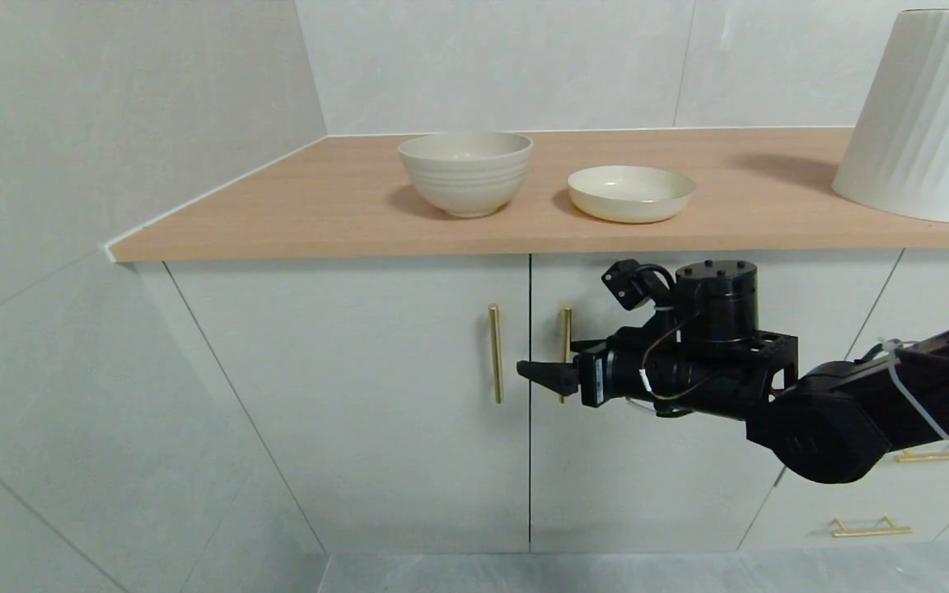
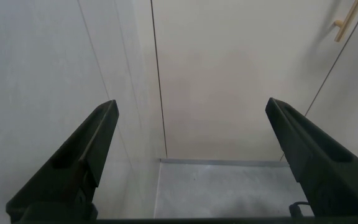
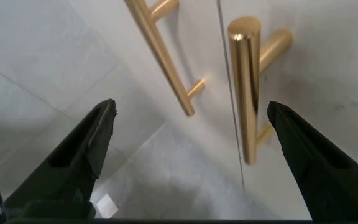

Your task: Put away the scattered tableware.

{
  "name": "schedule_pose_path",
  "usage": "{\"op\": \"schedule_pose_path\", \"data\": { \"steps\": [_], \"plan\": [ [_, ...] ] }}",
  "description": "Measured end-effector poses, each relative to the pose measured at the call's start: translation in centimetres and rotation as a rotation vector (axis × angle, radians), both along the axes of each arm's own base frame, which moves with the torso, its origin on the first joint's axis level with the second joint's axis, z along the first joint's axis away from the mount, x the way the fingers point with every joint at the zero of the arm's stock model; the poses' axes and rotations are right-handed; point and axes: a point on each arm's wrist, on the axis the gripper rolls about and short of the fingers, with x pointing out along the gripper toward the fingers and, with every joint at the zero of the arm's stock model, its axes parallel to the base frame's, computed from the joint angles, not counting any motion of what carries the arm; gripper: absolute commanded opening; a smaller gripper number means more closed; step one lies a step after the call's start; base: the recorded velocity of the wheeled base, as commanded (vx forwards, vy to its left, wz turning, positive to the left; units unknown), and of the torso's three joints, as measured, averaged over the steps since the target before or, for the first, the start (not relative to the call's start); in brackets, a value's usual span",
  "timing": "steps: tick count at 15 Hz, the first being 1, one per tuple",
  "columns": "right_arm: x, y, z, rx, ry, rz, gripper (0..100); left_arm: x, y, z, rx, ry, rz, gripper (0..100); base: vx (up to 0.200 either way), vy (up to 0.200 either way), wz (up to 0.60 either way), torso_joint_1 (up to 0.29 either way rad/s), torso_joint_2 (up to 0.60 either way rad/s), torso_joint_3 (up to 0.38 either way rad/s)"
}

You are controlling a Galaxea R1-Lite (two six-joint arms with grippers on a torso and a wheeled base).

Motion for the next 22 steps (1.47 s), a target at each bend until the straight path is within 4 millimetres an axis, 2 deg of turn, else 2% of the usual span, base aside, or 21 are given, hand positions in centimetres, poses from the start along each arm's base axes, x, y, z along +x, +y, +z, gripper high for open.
{"op": "schedule_pose_path", "data": {
  "steps": [11, 16, 22],
  "plan": [
    [0.7, 0.9, -1.1, 0.083, 0.017, -0.004, 100, 0.0, 0.0, 0.0, 0.000, 0.000, 0.000, 100, 0.000, 0.000, 0.00, 0.000, 0.00, 0.000],
    [-0.5, 1.6, -0.9, 0.103, 0.051, 0.022, 100, 0.0, 0.0, 0.0, 0.000, 0.000, 0.000, 100, 0.000, 0.000, 0.00, 0.000, 0.00, 0.000],
    [-2.2, 0.8, 0.0, 0.132, 0.082, 0.075, 100, 0.0, 0.0, 0.0, -0.001, 0.000, 0.000, 100, 0.000, 0.000, 0.00, 0.000, 0.00, 0.000]
  ]
}}
